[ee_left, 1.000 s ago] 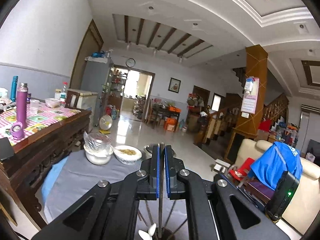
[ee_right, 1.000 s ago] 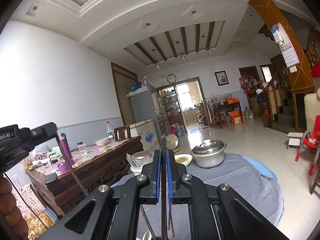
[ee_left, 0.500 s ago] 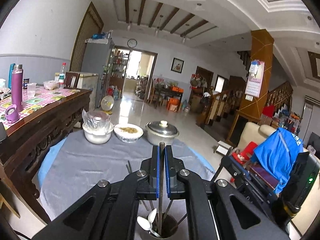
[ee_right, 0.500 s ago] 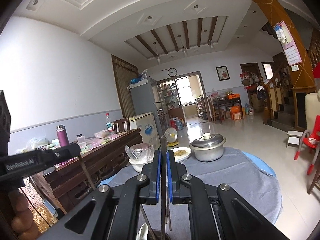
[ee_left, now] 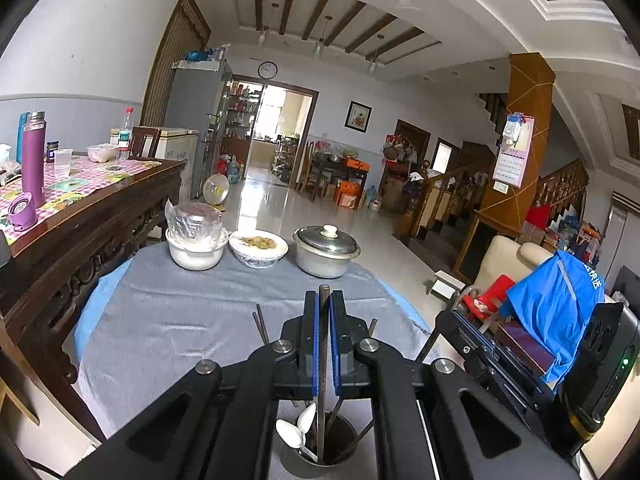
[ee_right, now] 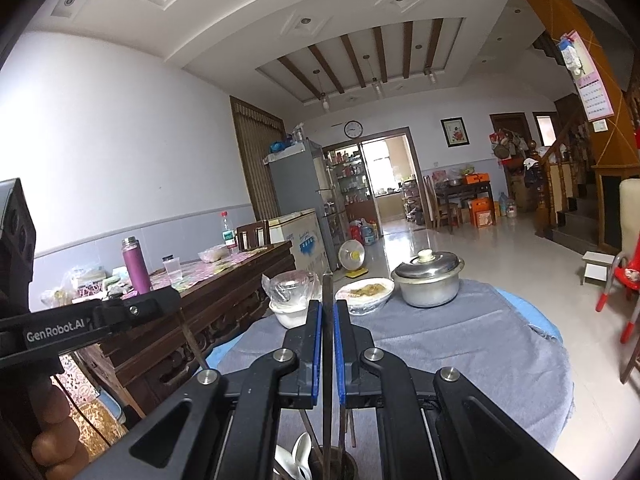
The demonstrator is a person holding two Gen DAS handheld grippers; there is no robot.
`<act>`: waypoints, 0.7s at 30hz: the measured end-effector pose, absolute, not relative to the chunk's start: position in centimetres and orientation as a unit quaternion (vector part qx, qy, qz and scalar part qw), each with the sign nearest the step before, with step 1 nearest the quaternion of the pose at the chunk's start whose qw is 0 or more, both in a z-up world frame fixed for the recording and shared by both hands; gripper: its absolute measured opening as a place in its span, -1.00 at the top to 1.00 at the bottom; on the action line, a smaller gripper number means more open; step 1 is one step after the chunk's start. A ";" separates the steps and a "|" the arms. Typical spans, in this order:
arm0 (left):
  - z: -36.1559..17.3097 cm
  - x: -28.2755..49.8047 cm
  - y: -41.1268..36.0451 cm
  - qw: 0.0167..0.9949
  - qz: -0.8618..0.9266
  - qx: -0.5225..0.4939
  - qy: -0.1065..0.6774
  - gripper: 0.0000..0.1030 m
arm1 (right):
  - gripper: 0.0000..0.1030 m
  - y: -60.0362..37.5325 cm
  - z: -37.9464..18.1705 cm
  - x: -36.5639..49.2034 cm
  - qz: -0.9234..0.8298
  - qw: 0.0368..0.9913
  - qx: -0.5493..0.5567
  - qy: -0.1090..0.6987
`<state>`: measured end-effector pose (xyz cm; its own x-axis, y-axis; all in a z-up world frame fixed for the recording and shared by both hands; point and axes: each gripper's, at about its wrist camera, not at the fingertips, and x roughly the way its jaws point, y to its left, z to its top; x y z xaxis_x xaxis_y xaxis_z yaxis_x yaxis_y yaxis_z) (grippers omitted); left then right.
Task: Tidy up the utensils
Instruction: 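Lower the chopsticks into the cup and open both tools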
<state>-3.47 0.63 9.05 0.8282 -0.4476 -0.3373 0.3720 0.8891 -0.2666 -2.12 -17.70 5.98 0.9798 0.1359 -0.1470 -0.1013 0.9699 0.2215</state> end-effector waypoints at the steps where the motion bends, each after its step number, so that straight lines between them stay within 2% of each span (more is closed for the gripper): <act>1: 9.0 -3.5 0.6 0.951 -0.215 -0.095 0.200 0.90 | 0.87 -17.6 5.9 -2.1 0.060 0.989 0.105 0.082; 19: 8.2 -2.6 0.6 0.950 -0.194 -0.084 0.229 0.90 | 0.82 -17.8 4.8 -1.5 0.069 0.984 0.118 0.117; 21: 8.2 -2.5 0.6 0.951 -0.192 -0.084 0.230 0.79 | 0.82 -18.0 4.8 -1.5 0.067 0.983 0.123 0.119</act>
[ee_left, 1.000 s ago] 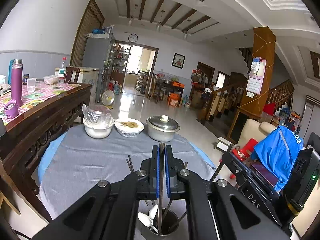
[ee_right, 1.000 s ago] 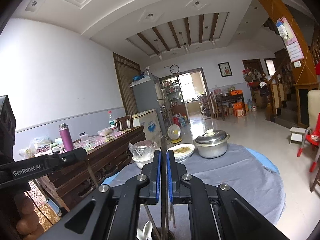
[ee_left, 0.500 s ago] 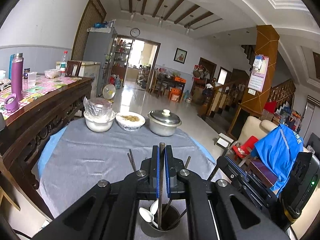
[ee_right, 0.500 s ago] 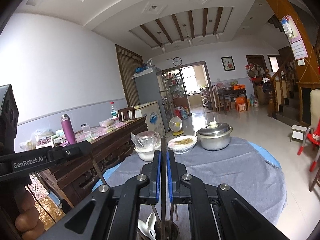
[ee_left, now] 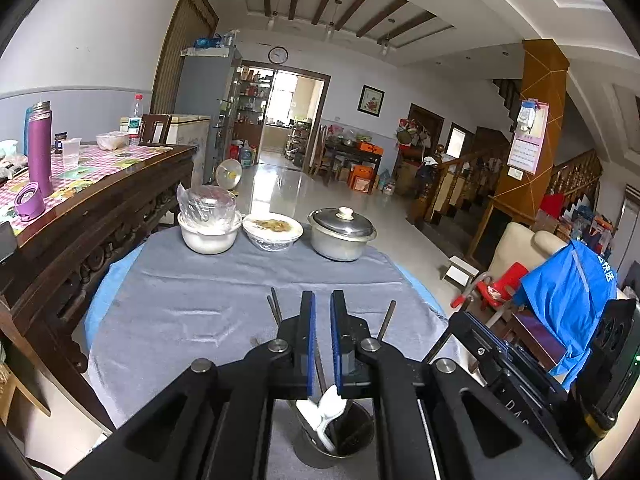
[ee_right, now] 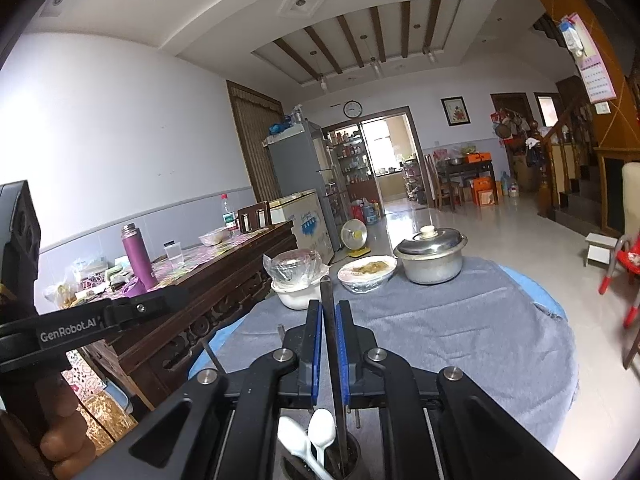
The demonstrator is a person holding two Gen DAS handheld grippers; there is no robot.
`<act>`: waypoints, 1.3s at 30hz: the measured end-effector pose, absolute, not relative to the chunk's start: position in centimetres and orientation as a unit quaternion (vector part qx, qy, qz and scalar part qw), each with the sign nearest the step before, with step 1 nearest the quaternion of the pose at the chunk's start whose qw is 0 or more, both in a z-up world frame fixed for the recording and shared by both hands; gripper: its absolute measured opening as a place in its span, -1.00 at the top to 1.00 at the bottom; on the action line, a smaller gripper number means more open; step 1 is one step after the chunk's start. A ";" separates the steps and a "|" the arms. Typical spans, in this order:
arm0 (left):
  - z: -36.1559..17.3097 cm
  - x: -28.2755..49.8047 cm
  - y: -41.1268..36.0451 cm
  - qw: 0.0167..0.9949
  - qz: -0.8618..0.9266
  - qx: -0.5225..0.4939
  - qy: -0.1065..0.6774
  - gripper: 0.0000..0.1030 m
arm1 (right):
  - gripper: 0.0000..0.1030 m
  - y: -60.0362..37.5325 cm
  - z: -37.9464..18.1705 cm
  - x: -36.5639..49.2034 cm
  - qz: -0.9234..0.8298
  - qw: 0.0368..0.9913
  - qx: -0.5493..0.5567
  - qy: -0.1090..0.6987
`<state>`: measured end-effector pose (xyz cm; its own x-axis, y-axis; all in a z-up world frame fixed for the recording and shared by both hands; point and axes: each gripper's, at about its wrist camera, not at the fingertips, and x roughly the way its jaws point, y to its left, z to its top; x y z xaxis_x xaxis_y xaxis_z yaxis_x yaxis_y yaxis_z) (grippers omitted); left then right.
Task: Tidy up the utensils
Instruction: 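Lower the chopsticks into the cup and open both tools, then pull both tools back from the cup toward the last loose chopsticks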
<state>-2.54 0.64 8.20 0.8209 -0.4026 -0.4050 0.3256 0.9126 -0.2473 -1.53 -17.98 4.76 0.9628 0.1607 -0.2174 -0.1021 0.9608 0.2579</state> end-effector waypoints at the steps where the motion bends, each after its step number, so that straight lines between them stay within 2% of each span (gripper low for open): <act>1: 8.2 -2.5 0.7 0.950 -0.190 -0.085 0.231 0.73 | 0.82 -18.1 4.8 -1.5 0.067 0.982 0.126 0.121; 3: 8.1 -2.5 0.8 0.951 -0.187 -0.086 0.232 0.44 | 0.81 -18.4 4.7 -1.5 0.063 0.981 0.133 0.122; 7: 7.8 -2.3 1.0 0.950 -0.181 -0.088 0.237 0.27 | 0.81 -19.1 4.6 -1.4 0.057 0.980 0.146 0.126; 9: 7.7 -2.0 1.0 0.951 -0.174 -0.083 0.242 -0.04 | 0.81 -19.4 4.5 -1.3 0.052 0.979 0.152 0.125; 11: 7.4 -1.8 1.0 0.955 -0.153 -0.071 0.246 -0.16 | 0.81 -19.7 4.5 -1.4 0.047 0.979 0.156 0.124; 23: 5.6 -0.1 1.9 0.961 -0.051 0.000 0.273 -0.24 | 0.78 -21.8 3.9 -1.2 0.028 0.971 0.191 0.142; 39: 4.6 0.2 2.8 0.958 -0.022 0.015 0.284 -0.28 | 0.78 -21.6 3.4 -1.0 0.025 0.970 0.186 0.153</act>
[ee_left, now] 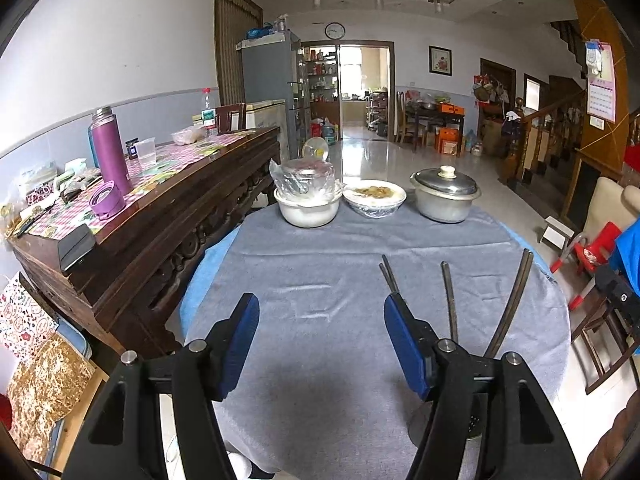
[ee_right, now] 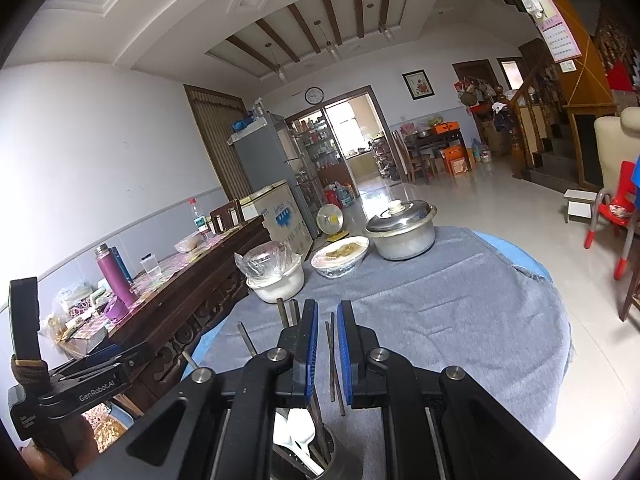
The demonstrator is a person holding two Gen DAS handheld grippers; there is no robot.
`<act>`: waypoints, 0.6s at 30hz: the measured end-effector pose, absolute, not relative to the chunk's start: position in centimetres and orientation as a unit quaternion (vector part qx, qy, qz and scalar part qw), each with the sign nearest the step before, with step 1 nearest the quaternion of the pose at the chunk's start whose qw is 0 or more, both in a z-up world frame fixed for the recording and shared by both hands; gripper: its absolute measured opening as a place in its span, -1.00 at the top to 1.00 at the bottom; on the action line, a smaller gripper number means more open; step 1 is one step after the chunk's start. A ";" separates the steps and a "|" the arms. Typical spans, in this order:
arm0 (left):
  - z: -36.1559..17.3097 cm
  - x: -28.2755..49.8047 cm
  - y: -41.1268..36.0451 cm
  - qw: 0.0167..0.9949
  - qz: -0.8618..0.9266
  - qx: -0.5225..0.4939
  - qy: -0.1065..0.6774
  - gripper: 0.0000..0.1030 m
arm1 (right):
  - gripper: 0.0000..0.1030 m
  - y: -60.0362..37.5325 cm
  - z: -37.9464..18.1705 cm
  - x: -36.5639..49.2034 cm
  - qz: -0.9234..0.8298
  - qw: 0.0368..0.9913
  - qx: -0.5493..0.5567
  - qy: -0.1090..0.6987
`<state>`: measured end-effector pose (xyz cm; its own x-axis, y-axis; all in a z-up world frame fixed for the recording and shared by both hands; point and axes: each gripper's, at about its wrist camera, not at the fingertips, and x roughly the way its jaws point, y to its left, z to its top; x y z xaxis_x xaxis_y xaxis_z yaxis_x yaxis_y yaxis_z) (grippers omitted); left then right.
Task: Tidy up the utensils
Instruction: 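Pull both tools back from the cup toward the last loose chopsticks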
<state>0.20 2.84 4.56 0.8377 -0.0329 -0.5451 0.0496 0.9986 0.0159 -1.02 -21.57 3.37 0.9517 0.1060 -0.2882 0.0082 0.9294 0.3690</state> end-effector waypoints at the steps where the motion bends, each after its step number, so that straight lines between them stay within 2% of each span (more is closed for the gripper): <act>1: 4.5 0.3 2.9 0.958 -0.022 0.014 0.286 -0.28 | 0.78 -21.6 3.3 -1.0 0.025 0.970 0.187 0.155; 9: 3.0 1.0 4.3 0.952 -0.010 0.010 0.305 -0.37 | 0.78 -21.9 2.6 -0.5 0.016 0.969 0.181 0.168; 18: -2.3 2.4 6.9 0.928 0.012 -0.002 0.373 -0.38 | 0.78 -23.4 -0.5 0.4 -0.027 0.964 0.170 0.205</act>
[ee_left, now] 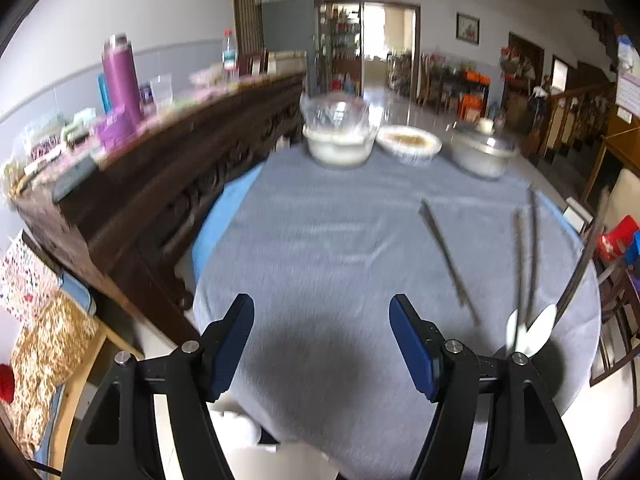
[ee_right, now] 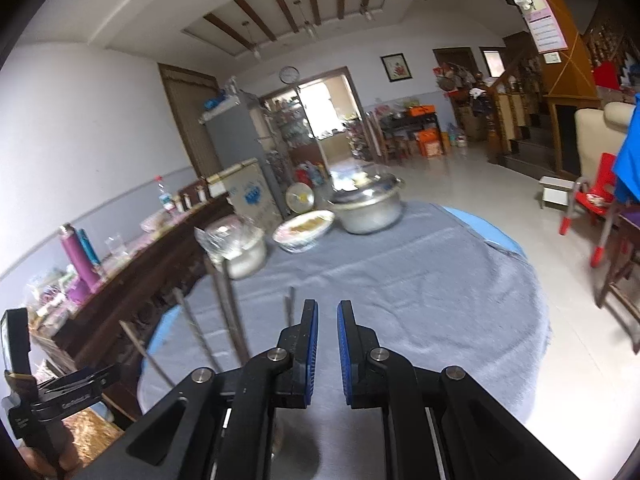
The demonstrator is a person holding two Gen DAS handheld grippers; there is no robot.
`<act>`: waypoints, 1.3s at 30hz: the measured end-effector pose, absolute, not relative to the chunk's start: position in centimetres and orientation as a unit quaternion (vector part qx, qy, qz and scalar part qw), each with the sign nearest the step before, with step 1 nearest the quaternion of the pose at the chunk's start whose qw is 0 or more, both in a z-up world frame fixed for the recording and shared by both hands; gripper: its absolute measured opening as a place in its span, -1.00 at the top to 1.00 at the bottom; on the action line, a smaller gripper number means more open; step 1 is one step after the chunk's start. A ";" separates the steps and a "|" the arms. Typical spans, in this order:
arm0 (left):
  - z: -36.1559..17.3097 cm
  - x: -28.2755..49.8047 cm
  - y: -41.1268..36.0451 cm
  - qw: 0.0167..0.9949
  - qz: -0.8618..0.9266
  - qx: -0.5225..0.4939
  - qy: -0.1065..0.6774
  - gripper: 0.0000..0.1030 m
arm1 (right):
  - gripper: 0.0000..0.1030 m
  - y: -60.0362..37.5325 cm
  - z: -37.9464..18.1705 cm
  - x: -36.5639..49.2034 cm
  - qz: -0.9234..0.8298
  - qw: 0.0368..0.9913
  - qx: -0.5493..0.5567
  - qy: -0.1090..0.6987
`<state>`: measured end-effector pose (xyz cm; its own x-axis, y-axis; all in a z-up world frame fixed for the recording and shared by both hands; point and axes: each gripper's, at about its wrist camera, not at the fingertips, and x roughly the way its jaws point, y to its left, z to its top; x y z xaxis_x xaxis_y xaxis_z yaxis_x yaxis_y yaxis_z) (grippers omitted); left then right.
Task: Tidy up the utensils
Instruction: 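Pull both tools back from the cup toward the last loose chopsticks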
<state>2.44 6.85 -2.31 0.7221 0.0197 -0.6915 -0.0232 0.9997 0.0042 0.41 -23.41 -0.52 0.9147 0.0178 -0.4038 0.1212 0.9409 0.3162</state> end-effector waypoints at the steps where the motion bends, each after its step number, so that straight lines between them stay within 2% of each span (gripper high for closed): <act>1: -2.8 2.4 7.0 0.925 0.013 -0.002 0.380 -0.38 | 0.78 -23.7 -0.8 0.4 -0.030 0.962 0.169 0.211; 18: -5.0 -2.1 8.3 0.913 0.016 0.044 0.405 -0.38 | 0.78 -26.3 -2.5 -4.4 -0.073 0.949 0.118 0.285; 31: -4.0 -6.3 8.1 0.915 0.017 0.082 0.394 -0.38 | 0.78 -25.8 -2.2 -7.9 -0.085 0.948 0.094 0.292; 39: -1.0 -9.2 9.8 0.927 0.043 0.088 0.362 -0.38 | 0.78 -27.4 -0.7 -10.9 -0.110 0.949 0.093 0.281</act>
<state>-9.18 9.76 -0.99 0.7343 0.1436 -0.6635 -0.0164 0.9808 0.1941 -10.88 -27.43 -0.74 0.8175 -0.1566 -0.5543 0.2609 0.9586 0.1141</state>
